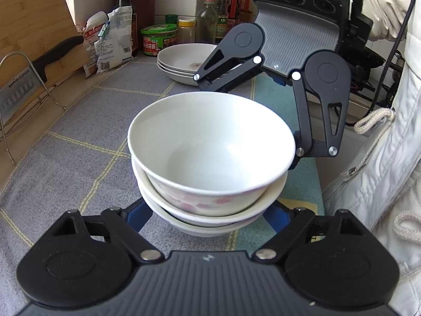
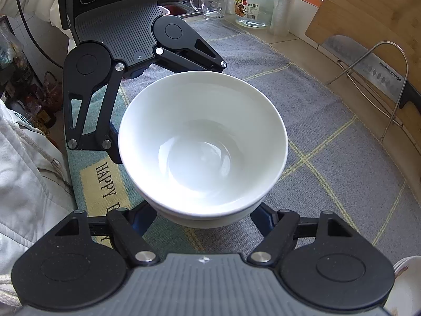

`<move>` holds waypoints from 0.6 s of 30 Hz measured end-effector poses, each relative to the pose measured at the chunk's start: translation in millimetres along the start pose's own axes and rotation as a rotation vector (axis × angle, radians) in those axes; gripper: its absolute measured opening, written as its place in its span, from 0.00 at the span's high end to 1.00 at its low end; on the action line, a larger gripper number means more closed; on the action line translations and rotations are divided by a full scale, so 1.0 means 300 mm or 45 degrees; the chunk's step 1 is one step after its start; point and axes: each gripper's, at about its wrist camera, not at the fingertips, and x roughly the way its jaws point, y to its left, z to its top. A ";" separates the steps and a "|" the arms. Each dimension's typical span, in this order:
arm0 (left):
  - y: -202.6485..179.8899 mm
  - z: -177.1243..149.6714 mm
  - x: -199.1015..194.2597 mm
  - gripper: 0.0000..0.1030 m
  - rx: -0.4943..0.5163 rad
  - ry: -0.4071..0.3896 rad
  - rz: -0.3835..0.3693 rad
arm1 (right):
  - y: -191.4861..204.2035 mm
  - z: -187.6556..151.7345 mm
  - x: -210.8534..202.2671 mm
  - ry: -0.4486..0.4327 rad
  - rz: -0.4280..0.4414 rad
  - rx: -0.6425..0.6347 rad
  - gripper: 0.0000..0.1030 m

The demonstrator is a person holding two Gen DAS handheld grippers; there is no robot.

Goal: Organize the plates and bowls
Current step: 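Lift the bowl stack with both grippers and carry it toward the plate stack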

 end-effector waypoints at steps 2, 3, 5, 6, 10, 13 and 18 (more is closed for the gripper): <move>-0.008 0.013 -0.001 0.13 0.000 0.002 0.005 | -0.002 -0.004 -0.014 -0.001 0.001 -0.005 0.21; -0.012 0.019 0.000 0.13 -0.001 0.002 0.008 | -0.003 -0.006 -0.022 -0.002 -0.001 -0.009 0.21; -0.020 0.035 0.002 0.13 -0.002 0.001 0.012 | -0.007 -0.011 -0.038 -0.003 -0.001 -0.016 0.21; -0.024 0.043 0.004 0.13 -0.003 -0.002 0.016 | -0.009 -0.017 -0.050 -0.005 -0.002 -0.018 0.21; -0.044 0.083 0.021 0.13 -0.005 -0.006 0.029 | -0.028 -0.037 -0.086 -0.008 -0.003 -0.025 0.21; -0.061 0.117 0.039 0.13 -0.005 -0.010 0.034 | -0.048 -0.059 -0.120 -0.012 -0.007 -0.028 0.21; -0.097 0.189 0.088 0.13 0.002 -0.022 0.043 | -0.092 -0.103 -0.182 -0.013 -0.023 -0.047 0.21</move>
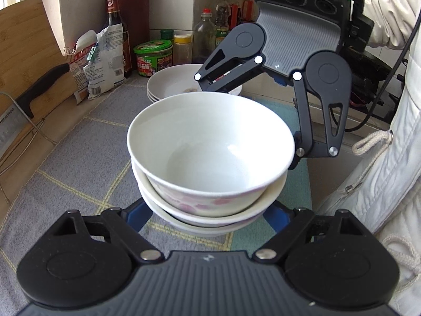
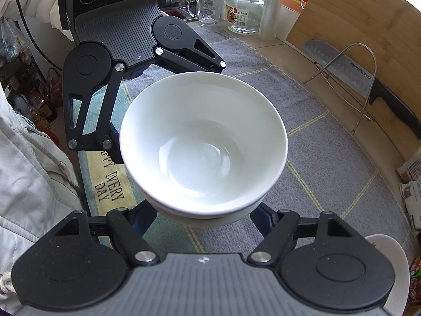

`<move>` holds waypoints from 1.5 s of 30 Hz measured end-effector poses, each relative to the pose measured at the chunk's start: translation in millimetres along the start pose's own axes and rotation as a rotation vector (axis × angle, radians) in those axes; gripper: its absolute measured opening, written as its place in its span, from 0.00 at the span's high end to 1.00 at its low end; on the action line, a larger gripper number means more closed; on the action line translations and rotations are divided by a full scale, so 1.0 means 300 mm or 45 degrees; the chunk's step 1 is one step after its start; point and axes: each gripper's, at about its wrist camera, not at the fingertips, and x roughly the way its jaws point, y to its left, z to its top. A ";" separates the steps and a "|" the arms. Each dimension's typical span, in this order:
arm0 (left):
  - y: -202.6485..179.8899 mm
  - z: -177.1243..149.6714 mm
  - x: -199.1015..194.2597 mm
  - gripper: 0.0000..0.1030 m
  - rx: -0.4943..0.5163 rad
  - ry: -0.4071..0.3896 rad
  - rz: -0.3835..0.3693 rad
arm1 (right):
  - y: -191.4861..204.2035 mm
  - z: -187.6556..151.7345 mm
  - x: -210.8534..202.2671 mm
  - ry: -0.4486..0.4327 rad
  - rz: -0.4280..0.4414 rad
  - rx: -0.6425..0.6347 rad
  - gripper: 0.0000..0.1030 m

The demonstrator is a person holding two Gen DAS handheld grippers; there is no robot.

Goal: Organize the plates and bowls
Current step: 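Lift the bowl stack with both grippers and carry it toward the plate stack, then lower the bowl stack onto the white plate stack with both grippers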

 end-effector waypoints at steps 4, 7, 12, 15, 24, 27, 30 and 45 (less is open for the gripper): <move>-0.025 0.065 0.054 0.13 0.012 -0.013 0.006 | -0.042 -0.050 -0.052 0.002 -0.020 -0.013 0.21; -0.039 0.117 0.103 0.13 0.022 -0.022 0.003 | -0.078 -0.091 -0.092 0.003 -0.038 -0.014 0.21; -0.052 0.212 0.188 0.13 0.049 -0.042 -0.010 | -0.134 -0.177 -0.170 -0.001 -0.073 0.000 0.21; -0.051 0.271 0.239 0.13 0.070 -0.053 -0.018 | -0.175 -0.222 -0.210 0.000 -0.099 0.009 0.21; -0.004 0.420 0.384 0.13 0.144 -0.066 -0.041 | -0.317 -0.332 -0.280 -0.002 -0.171 0.060 0.21; 0.014 0.458 0.430 0.13 0.162 -0.066 -0.046 | -0.368 -0.368 -0.295 0.000 -0.190 0.078 0.21; 0.038 0.485 0.474 0.13 0.168 -0.063 -0.053 | -0.411 -0.396 -0.296 0.006 -0.204 0.095 0.21; 0.107 0.515 0.604 0.13 0.119 -0.035 -0.073 | -0.524 -0.474 -0.254 0.042 -0.198 0.145 0.22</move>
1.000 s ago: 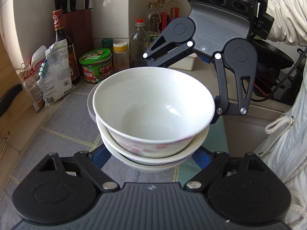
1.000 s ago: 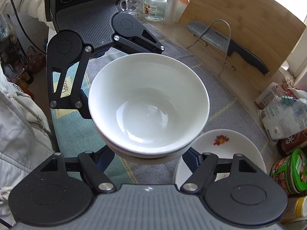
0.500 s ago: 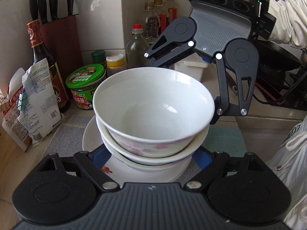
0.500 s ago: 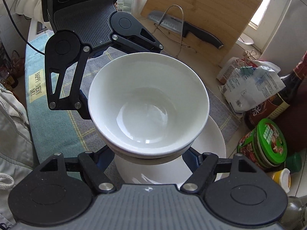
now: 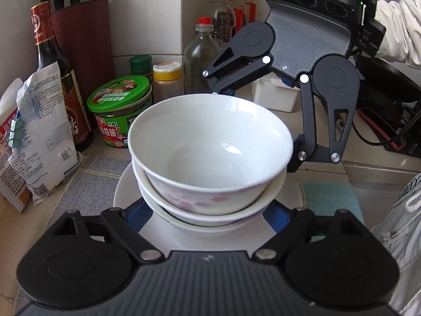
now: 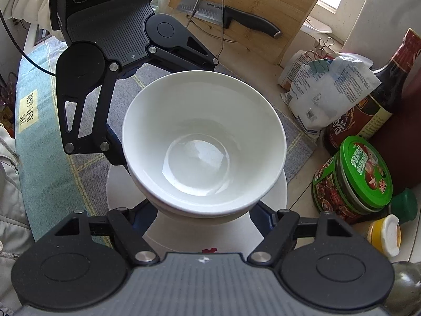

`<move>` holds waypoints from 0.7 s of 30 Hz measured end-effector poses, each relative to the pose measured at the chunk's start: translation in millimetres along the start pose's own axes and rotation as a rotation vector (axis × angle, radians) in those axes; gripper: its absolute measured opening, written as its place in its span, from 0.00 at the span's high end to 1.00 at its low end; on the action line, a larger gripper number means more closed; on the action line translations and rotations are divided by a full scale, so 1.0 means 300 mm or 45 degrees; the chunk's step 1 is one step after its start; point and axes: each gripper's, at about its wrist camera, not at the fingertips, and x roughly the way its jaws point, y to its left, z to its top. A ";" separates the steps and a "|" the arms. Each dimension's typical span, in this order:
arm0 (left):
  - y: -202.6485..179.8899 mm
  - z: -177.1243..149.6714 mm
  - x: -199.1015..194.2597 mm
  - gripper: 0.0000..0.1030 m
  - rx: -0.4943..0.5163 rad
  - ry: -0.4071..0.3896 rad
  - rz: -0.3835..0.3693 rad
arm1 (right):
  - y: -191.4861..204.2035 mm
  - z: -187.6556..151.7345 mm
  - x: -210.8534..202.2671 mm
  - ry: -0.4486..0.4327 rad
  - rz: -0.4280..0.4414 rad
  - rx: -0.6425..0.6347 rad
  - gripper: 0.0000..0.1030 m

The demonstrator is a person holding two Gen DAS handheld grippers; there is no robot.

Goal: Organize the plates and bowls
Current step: 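Lower the bowl stack onto the white plate stack with both grippers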

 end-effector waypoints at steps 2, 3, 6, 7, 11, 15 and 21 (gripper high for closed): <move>0.001 0.000 0.007 0.13 -0.001 0.004 -0.004 | -0.004 -0.005 0.005 0.006 0.006 0.004 0.22; 0.003 0.000 0.010 0.13 -0.005 0.008 -0.006 | -0.008 -0.006 0.010 0.008 0.006 0.004 0.22; 0.006 -0.006 0.015 0.13 -0.019 0.010 -0.016 | -0.010 -0.011 0.016 0.009 0.006 0.004 0.22; 0.008 -0.007 0.015 0.13 -0.024 0.009 -0.018 | -0.011 -0.010 0.016 0.008 0.006 0.003 0.22; 0.019 -0.010 0.017 0.13 -0.039 0.007 -0.024 | -0.008 -0.008 0.015 0.005 -0.001 -0.002 0.22; 0.013 -0.012 0.014 0.11 -0.030 -0.008 -0.001 | -0.007 -0.010 0.014 0.002 -0.009 0.019 0.20; -0.016 -0.018 -0.001 0.03 -0.021 -0.032 0.104 | -0.007 -0.019 0.009 -0.015 -0.032 0.056 0.11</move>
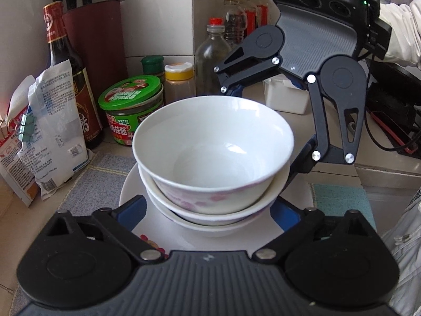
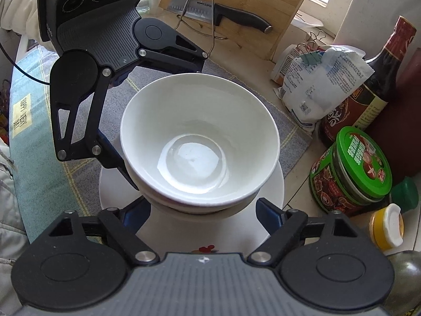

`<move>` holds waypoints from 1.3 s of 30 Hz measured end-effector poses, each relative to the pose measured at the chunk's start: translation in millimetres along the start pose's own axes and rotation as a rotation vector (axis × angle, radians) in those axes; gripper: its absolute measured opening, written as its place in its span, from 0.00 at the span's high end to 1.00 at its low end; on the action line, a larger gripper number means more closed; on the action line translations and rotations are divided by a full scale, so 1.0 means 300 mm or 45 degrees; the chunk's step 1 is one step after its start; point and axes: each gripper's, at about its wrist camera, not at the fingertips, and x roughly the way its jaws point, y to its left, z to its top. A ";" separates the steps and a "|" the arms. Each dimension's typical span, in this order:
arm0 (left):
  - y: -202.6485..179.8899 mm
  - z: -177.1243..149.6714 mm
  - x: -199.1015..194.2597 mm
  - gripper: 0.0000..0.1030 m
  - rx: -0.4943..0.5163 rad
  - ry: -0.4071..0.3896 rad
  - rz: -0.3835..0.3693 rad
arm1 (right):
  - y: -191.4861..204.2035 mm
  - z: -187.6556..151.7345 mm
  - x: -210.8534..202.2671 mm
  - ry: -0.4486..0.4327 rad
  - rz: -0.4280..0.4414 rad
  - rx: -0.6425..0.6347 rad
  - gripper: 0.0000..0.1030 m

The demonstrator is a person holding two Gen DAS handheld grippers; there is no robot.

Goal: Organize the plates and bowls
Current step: 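Lower the bowl stack onto the white plate stack with both grippers, then open both grippers and withdraw them from the stacked dishes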

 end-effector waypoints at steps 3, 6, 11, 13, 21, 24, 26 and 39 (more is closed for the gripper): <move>-0.020 -0.012 -0.023 0.02 0.001 -0.020 0.084 | 0.013 -0.006 -0.001 0.012 -0.024 -0.007 0.10; -0.039 -0.030 -0.061 0.01 -0.030 -0.059 0.168 | 0.030 -0.017 -0.012 0.016 -0.050 0.008 0.10; -0.099 -0.057 -0.140 0.01 -0.064 -0.120 0.397 | 0.081 -0.037 -0.059 0.018 -0.106 0.074 0.09; -0.124 -0.068 -0.178 0.01 -0.060 -0.153 0.457 | 0.114 -0.044 -0.083 0.012 -0.135 0.102 0.05; -0.182 -0.128 -0.296 0.01 -0.207 -0.148 0.542 | 0.252 -0.019 -0.143 -0.020 -0.344 0.443 0.02; -0.206 -0.136 -0.326 0.01 -0.283 -0.102 0.570 | 0.284 -0.008 -0.166 -0.045 -0.490 0.732 0.00; -0.238 -0.140 -0.359 0.01 -0.330 -0.112 0.595 | 0.307 -0.012 -0.183 -0.063 -0.577 0.925 0.00; -0.292 -0.092 -0.486 0.01 -0.624 0.023 0.678 | 0.524 -0.034 -0.253 -0.143 -0.749 1.390 0.00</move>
